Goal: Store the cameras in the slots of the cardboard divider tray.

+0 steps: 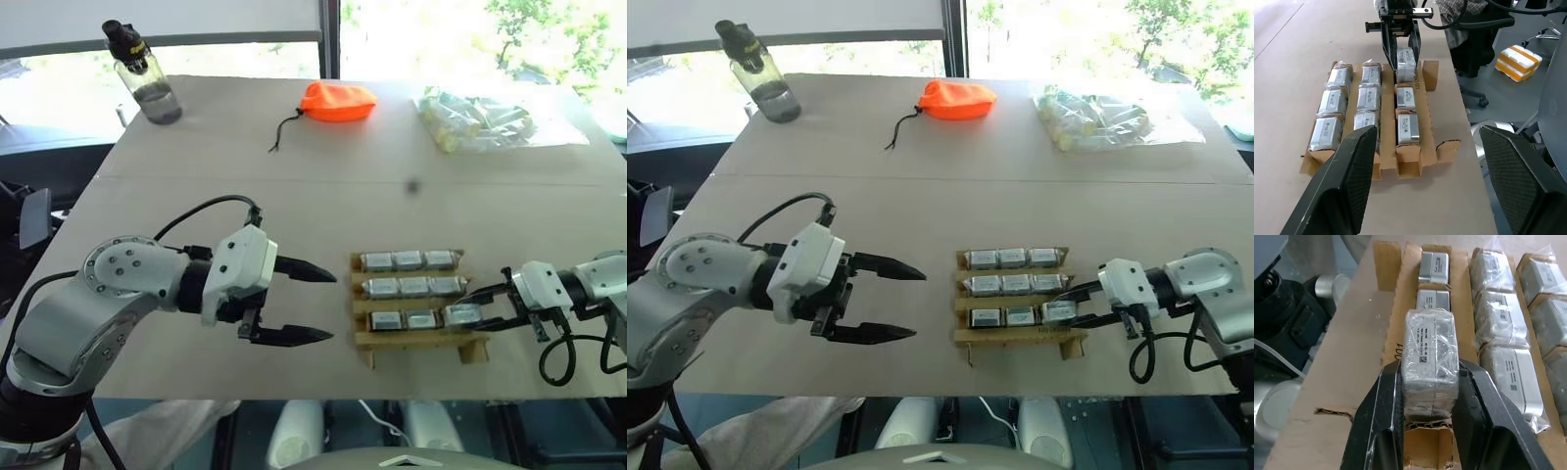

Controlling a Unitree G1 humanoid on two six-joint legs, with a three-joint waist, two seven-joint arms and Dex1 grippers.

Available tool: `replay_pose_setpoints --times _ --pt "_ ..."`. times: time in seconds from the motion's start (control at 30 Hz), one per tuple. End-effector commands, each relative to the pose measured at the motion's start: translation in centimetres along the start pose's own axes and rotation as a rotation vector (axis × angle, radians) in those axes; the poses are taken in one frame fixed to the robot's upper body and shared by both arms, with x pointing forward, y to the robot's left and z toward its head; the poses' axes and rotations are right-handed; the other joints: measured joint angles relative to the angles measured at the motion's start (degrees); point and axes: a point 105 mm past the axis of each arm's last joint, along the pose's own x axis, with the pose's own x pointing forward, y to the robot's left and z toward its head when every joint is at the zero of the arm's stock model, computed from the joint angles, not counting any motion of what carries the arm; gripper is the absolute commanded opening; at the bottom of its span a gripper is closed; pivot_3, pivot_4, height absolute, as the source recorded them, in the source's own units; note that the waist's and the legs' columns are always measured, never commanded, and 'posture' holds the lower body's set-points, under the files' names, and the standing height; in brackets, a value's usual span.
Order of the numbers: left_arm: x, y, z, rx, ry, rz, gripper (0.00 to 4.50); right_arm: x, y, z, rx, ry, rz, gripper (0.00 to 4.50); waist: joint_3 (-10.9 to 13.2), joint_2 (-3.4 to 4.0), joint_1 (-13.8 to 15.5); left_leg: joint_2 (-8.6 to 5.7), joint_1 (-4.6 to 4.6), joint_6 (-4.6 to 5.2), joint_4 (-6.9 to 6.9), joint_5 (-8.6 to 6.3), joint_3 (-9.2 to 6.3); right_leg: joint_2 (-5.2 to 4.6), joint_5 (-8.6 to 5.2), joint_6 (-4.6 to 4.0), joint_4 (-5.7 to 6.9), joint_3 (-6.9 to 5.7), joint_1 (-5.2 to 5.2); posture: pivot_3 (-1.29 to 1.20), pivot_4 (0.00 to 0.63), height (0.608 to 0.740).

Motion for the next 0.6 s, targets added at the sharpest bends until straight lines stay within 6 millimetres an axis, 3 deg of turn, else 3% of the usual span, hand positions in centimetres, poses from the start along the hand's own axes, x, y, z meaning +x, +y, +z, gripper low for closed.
replay_pose_setpoints --times 0.03,0.07,0.17,0.27,0.47,0.6 --pt "-0.2 -0.2 0.7 0.055 0.002 0.009 3.45 -0.4 0.3 -0.3 -0.005 0.026 0.051 0.77 0.0 0.0 0.02 0.0 -0.01 0.0 0.0 0.0 0.0 0.0 0.0 0.0 0.0 0.0 0.0 0.0 0.15 0.74" --pt "-0.2 -0.1 0.6 0.061 0.006 0.013 3.45 -0.3 0.3 -0.3 0.002 0.03 0.055 1.8 0.0 0.0 0.01 0.0 -0.01 0.0 0.0 0.0 0.0 -0.01 0.0 0.0 0.0 0.0 0.0 0.0 0.15 0.74" --pt "-0.2 -0.1 0.5 0.055 0.011 0.013 3.45 -0.2 0.0 -0.2 -0.034 0.01 0.035 2.94 0.0 0.0 -0.1 0.0 -0.02 0.0 0.0 0.0 -0.01 -0.01 0.0 0.0 0.0 0.0 -0.01 0.0 0.15 0.74" --pt "-0.2 -0.1 0.5 0.05 0.01 0.01 3.45 -0.5 0.2 0.1 0.008 0.0 0.04 4.48 0.0 0.0 -0.34 0.02 0.02 0.0 -0.01 0.0 0.01 0.03 0.0 0.0 0.03 0.0 -0.01 0.0 0.15 0.74" --pt "-0.5 0.1 0.1 0.038 0.019 0.041 3.45 -2.0 0.5 2.3 0.061 -0.109 -0.026 4.48 0.0 0.01 -0.06 0.05 0.08 -0.01 0.0 0.0 0.02 0.05 0.01 0.0 0.09 0.01 -0.01 0.0 0.15 0.74" --pt "-1.0 0.7 -1.3 -0.021 0.034 0.129 3.45 -3.8 0.7 3.1 0.143 -0.159 -0.143 4.48 0.0 0.01 -0.01 0.04 -0.05 -0.01 -0.01 -0.01 -0.07 -0.01 0.01 -0.01 -0.02 0.01 -0.01 0.0 0.15 0.74"
